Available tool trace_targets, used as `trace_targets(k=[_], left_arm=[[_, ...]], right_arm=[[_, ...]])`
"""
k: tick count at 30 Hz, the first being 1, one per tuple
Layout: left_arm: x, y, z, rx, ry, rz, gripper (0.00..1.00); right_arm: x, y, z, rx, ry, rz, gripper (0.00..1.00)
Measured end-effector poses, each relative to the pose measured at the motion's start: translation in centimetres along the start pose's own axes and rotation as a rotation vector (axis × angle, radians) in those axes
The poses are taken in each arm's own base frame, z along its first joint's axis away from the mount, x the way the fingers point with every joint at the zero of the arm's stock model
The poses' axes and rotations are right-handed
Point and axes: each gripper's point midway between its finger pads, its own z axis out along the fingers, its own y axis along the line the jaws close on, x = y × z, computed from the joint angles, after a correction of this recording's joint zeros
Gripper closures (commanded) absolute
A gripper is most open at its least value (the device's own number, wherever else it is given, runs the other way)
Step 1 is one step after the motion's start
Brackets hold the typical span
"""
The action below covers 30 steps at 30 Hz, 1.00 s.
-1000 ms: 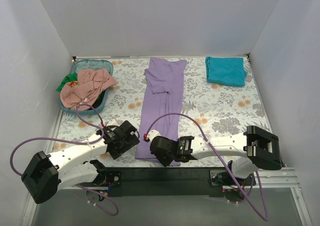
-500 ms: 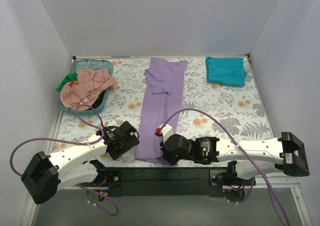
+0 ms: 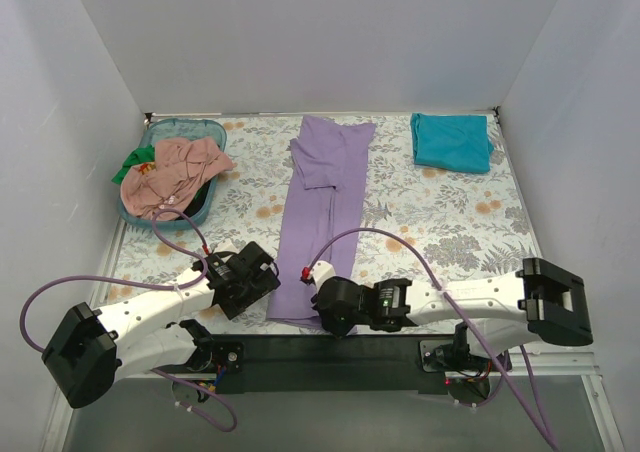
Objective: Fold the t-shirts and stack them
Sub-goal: Fold the tshirt
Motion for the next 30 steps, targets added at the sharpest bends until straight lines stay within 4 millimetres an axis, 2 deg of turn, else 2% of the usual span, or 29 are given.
trace_targets(k=[3,4,5,7,9,10,11,17,21,24,25,28,30], left_arm=[[0.0,-0.1,0.0,0.005,0.002,-0.001,0.02],[0.1,-0.1,0.0,0.005,0.004,-0.001,0.02],[0.1,-0.1,0.0,0.005,0.005,-0.001,0.02],[0.1,-0.1,0.0,0.005,0.006,-0.001,0.02],[0.1,-0.1,0.0,0.005,0.006,-0.001,0.02],[0.1,-0.1,0.0,0.004,0.007,-0.001,0.02],[0.1,-0.1,0.0,0.004,0.007,-0.001,0.02],[0.2,-0.3,-0.4,0.025,0.017,-0.002,0.02],[0.4,-0.8,-1.1,0.068,0.031,-0.004,0.02],[1.0,-1.2,-1.4,0.119,0.065,0.004,0.02],[1.5,-1.2,-1.4,0.137,0.085,0.012,0.02],[2.7,-1.0,-1.2,0.159,0.143,0.037,0.03],[3.0,-1.2,-1.3,0.173,0.16,0.043,0.08]], right_arm=[[1.1,-0.5,1.3,0.03,0.044,0.0,0.77],[1.4,-0.6,1.5,0.037,0.056,0.001,0.7],[1.6,-0.7,1.7,0.042,0.062,0.004,0.55],[1.7,-0.7,1.8,0.043,0.067,0.009,0.46],[1.7,-0.6,1.7,0.035,0.068,0.009,0.21],[1.7,-0.5,1.7,0.03,0.067,0.011,0.14],[1.6,-0.4,1.6,0.025,0.065,0.006,0.02],[-1.0,0.2,-1.3,-0.014,-0.048,0.026,0.01],[-1.3,-1.1,-3.0,0.021,-0.095,0.077,0.02],[0.4,-3.0,-3.2,0.067,-0.074,0.137,0.12],[1.1,-3.6,-3.2,0.079,-0.061,0.152,0.22],[3.7,-5.4,-3.1,0.128,-0.002,0.205,0.26],[4.8,-6.0,-3.0,0.145,0.027,0.226,0.26]])
